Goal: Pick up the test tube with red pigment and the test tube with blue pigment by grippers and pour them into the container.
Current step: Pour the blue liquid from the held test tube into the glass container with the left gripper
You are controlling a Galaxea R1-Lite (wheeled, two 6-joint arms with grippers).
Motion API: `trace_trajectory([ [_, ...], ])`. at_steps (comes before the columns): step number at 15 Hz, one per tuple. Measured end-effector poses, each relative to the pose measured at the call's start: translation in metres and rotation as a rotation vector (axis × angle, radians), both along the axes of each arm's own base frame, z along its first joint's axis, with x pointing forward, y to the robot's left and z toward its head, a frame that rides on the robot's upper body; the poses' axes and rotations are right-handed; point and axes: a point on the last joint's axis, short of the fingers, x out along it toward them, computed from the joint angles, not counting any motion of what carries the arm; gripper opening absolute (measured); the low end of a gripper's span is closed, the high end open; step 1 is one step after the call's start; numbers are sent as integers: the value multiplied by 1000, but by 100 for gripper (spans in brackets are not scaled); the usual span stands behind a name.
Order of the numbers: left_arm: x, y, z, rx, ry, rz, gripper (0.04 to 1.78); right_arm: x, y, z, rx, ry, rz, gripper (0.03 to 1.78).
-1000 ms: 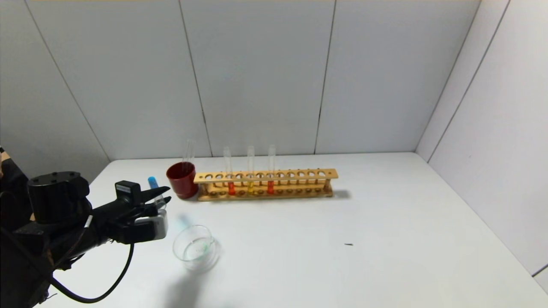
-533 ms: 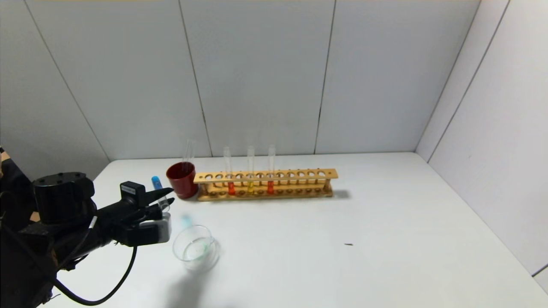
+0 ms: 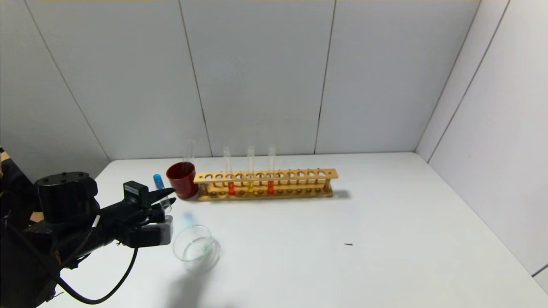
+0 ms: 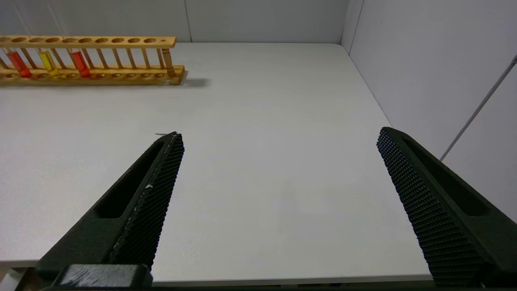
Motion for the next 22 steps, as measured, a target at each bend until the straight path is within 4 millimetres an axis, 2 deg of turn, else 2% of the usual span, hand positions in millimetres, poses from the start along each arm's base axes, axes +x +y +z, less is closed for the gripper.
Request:
trace_trajectory([
  [22,21,-4,-8,151,-67,-33,33,0,0,0,0,0,0,175],
])
